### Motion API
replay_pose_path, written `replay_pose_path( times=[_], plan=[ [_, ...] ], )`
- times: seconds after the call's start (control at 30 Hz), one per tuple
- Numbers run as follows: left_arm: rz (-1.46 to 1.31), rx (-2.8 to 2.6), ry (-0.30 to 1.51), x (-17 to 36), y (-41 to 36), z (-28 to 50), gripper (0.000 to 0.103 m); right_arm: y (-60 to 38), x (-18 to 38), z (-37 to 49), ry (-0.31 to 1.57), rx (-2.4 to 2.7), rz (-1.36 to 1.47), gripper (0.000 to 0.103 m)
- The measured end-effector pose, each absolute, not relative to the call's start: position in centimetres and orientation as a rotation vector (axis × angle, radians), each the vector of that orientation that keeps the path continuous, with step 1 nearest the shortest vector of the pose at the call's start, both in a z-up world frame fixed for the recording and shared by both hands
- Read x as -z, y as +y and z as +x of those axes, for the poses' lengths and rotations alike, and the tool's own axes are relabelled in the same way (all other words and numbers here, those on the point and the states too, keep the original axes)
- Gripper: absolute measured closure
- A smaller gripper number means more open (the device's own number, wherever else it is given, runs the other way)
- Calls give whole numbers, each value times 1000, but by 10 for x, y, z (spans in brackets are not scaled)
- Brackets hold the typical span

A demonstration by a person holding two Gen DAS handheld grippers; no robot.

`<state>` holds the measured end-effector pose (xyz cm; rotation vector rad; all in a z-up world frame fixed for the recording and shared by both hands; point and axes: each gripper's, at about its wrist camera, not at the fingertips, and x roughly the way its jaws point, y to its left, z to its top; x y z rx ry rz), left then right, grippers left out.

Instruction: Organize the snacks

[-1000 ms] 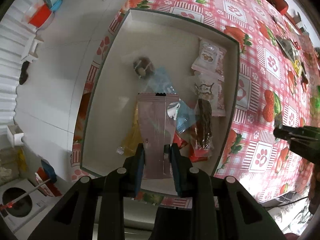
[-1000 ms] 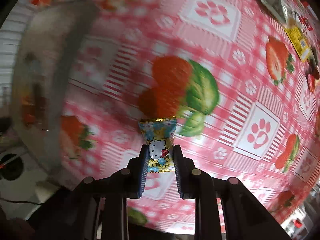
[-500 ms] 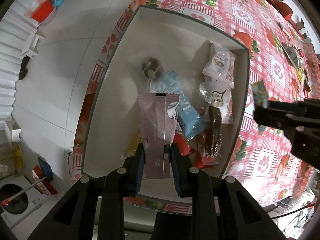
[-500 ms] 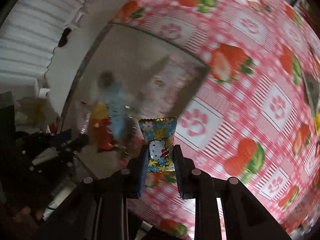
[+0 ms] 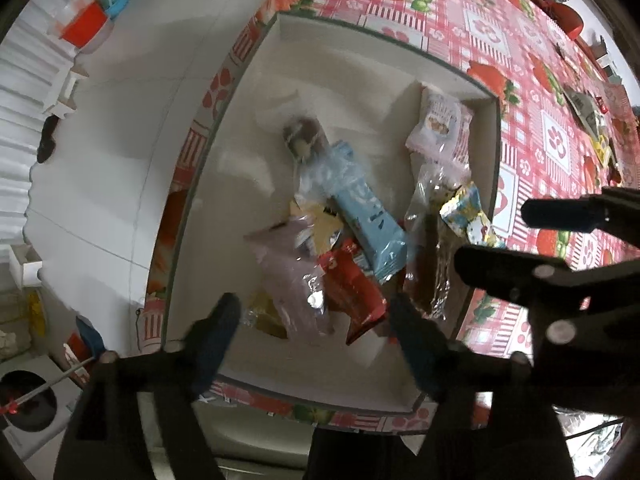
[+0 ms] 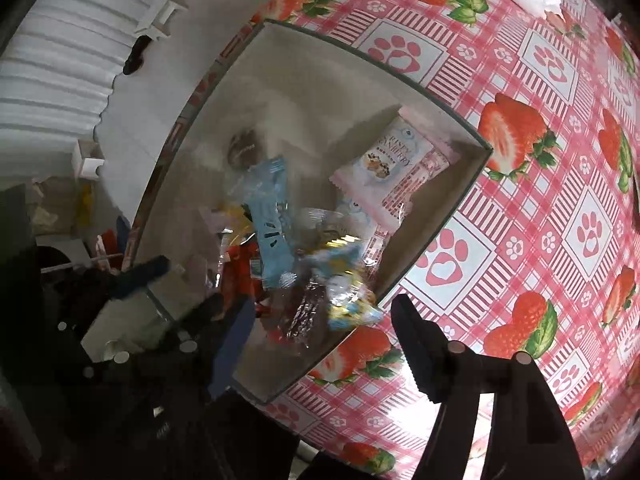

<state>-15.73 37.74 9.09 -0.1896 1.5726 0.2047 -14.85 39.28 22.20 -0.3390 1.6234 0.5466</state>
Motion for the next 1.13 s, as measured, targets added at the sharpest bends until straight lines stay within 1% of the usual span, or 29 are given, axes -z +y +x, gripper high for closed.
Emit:
replay_pose_path(
  times=[0.07,0.13,0.17,0.2,0.23,0.47,0.53,0.6,0.7,0.93,1.13],
  plan=[
    [-195,-187,1585,-91,375,-154,19,389,-225,-150,1623,-543,-339,31],
    [-159,-205,1591,-90,373,-152,10,378,-232,-150,1622,-539,-332,31],
    [-145,-210,1593,-90,372,-152,2,374,-234,-150,1620,-536,-332,31],
    [-141,-201,1595,-90,371,-151,0,368,-238,-150,1619,-531,-334,20],
    [-148,-190,1595,-90,368,-149,0,356,-245,-149,1619,-526,-337,0],
    [-137,-215,1536,-102,360,-152,0,332,-258,-146,1595,-483,-340,0],
    [-152,-216,1549,-109,363,-150,0,327,-259,-145,1605,-477,-333,0],
    [-154,-218,1582,-106,365,-151,0,323,-260,-146,1609,-483,-331,0],
    [-115,-255,1601,-104,369,-157,0,320,-264,-149,1602,-487,-357,0],
    [-120,-269,1633,-102,363,-159,0,308,-276,-152,1583,-496,-361,0],
    [-39,-251,1604,-110,337,-153,0,299,-285,-151,1558,-501,-368,0]
  ],
)
